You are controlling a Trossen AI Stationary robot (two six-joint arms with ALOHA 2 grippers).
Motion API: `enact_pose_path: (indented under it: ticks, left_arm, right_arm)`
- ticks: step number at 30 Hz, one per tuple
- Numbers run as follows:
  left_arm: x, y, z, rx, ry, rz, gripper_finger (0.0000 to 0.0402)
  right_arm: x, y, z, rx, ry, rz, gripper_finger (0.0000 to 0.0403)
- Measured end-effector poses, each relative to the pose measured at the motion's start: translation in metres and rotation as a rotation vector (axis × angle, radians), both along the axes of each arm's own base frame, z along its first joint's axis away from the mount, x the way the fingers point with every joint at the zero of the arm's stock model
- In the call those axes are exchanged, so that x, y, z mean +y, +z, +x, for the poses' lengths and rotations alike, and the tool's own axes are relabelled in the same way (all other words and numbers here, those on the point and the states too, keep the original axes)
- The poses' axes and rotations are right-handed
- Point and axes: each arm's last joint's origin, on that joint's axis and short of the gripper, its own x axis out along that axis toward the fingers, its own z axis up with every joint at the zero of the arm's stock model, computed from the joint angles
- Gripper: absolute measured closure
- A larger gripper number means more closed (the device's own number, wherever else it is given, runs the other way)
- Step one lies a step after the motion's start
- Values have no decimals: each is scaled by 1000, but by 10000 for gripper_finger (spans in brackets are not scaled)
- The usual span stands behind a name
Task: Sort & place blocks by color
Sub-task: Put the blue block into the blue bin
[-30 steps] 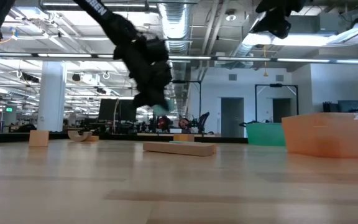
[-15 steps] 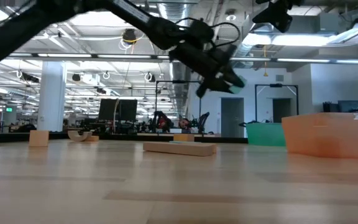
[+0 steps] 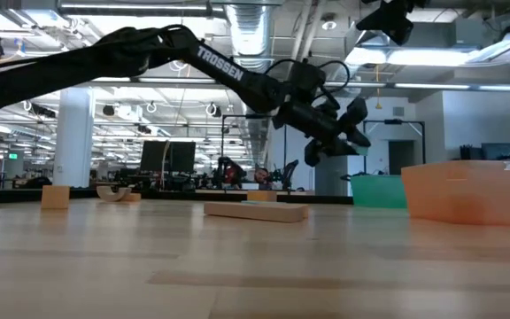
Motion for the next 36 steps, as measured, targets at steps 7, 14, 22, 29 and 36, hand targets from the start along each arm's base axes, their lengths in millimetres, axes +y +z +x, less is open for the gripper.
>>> enact_pose_path:
  ticks: [7, 14, 22, 29, 36]
  left_arm:
    - [-2, 7, 2, -44, 5, 69, 301]
    - [-12, 1, 5, 52, -84, 165, 301]
    - [-24, 3, 10, 79, -143, 320, 292]
    - [-24, 7, 11, 42, -163, 352, 252]
    - [-19, 9, 10, 22, -160, 351, 192]
  right_arm:
    - [-3, 3, 1, -29, -11, -15, 163]
    - [-11, 2, -1, -28, -53, -14, 163]
    - [-14, 4, -1, -41, -65, -15, 163]
    - [-14, 4, 0, -42, -64, -13, 163]
    - [-14, 4, 0, -42, -65, -11, 163]
